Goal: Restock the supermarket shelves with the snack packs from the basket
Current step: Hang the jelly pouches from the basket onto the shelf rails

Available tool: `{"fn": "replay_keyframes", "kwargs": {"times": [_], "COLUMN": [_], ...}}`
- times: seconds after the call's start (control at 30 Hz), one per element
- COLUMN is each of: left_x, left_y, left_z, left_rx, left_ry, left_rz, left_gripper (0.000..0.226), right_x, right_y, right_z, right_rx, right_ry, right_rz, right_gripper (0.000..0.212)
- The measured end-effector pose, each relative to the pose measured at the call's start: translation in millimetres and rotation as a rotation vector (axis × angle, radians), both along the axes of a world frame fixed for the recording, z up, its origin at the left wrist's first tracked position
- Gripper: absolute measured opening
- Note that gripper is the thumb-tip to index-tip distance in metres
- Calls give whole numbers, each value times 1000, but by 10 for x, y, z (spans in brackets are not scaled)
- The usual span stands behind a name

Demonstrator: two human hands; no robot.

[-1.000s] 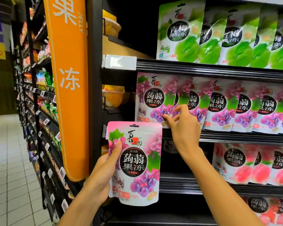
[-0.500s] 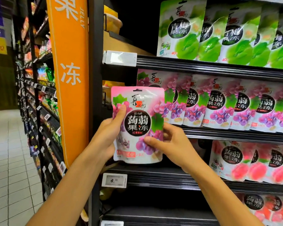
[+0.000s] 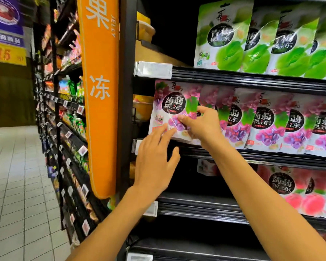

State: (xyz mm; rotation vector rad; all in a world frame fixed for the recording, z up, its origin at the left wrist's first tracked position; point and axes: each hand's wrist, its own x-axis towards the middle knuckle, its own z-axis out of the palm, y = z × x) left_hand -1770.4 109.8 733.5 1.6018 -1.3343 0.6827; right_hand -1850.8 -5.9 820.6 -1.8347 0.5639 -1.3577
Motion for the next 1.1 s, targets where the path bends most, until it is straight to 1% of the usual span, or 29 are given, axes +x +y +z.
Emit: {"fn": "replay_keyframes", "kwargs": {"times": [0.1,0.17,0.27,0.37,0.43,0.5,0.6,0.77,0.87,0.97,1.03,1.1], "left_x": [77,104,101,96,107,118,124,88,50,-51,-165,-294], "left_y": [-79,-105,-104,-100,-103,-112,-146,-193,-163,-144,-139,-140], "left_z": [-46,-88,-159,-202,-208,-205,-209,-231,-238,-300,-386,-534], "left_rx": [102,144,173,164,156,147,165,191,156,96,22,-62], "left_ry": [-12,-39,-111,-127,-127,-130,-128,-110,-91,-73,-50,-14], "left_rz": [60,112,220,240,252,266,282,300,273,200,105,-11], "left_gripper": [54,54,59,61,60,58,58,59,56,52,43,31], "right_x": [131,155,105,-32,-124,-160,-132,-148,-252,-388,-494,-623], "right_y": [-5,10,23,31,48,65,75,85,110,132,155,161], "right_z": [-52,-110,-180,-266,-308,-322,-306,-380,-480,-577,-689,-857], "right_rx": [-72,-131,-229,-281,-325,-322,-289,-301,-287,-241,-190,-145], "right_ry": [33,109,248,283,303,328,354,349,318,292,292,312], "right_rz": [-50,-50,-63,-197,-313,-333,-343,-382,-366,-329,-355,-433], "right_gripper": [12,13,23,29,27,22,25,24,24,18,14,12]}}
